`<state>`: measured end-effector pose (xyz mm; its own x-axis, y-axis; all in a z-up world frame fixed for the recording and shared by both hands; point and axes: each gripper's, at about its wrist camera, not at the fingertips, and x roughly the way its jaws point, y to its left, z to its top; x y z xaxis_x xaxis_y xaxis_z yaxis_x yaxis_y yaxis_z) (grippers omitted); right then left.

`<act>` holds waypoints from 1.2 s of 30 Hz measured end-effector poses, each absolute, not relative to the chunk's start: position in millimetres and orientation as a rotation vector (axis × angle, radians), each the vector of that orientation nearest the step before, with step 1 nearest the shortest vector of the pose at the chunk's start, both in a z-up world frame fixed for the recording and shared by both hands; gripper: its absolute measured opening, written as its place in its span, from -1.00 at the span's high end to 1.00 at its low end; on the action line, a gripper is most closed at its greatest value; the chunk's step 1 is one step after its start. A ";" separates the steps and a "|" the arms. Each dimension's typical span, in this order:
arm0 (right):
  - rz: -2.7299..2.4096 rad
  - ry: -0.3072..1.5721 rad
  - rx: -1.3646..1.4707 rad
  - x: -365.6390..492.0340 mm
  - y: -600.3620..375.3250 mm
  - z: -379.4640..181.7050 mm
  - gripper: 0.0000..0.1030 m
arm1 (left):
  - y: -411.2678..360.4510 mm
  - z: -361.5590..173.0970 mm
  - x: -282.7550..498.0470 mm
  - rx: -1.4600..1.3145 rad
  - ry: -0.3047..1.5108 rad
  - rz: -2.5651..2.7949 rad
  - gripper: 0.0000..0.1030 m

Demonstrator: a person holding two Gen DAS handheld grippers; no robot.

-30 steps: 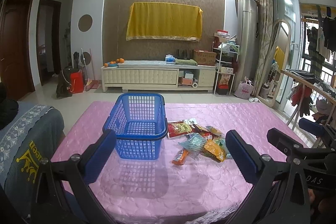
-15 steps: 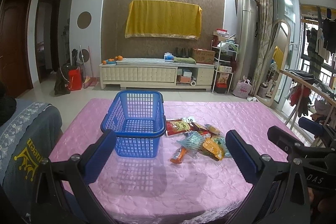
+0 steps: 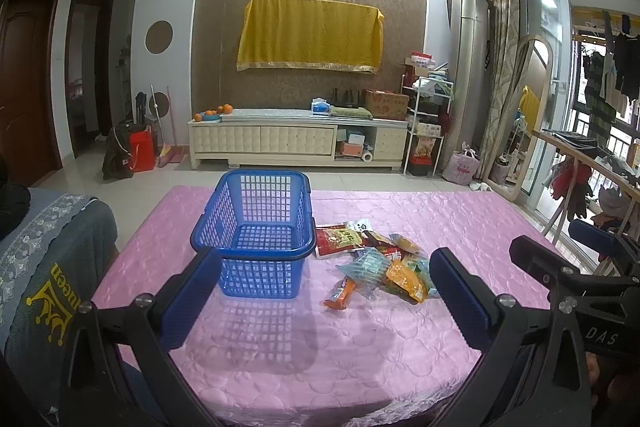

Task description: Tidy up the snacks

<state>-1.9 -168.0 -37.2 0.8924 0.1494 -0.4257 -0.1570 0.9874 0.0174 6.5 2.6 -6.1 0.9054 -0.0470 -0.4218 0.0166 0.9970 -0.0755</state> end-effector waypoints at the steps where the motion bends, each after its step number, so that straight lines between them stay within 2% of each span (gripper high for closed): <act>1: 0.160 0.442 -0.016 -1.3 -168.5 -37.3 -1.00 | 3.3 -6.0 6.3 -0.072 0.437 -0.033 -1.00; 28: 0.175 0.443 -0.021 2.0 -167.5 -31.0 -1.00 | 7.8 -6.4 10.7 -0.088 0.438 -0.045 -1.00; 36: 0.171 0.458 -0.060 29.7 -173.1 -35.8 -1.00 | -3.9 -7.6 43.0 -0.055 0.482 -0.096 -1.00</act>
<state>29.7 -173.1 -35.8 0.8829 0.1509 -0.4447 -0.1780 0.9838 -0.0195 43.0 -3.9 -7.6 0.8818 -0.1054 -0.4598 0.0795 0.9940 -0.0754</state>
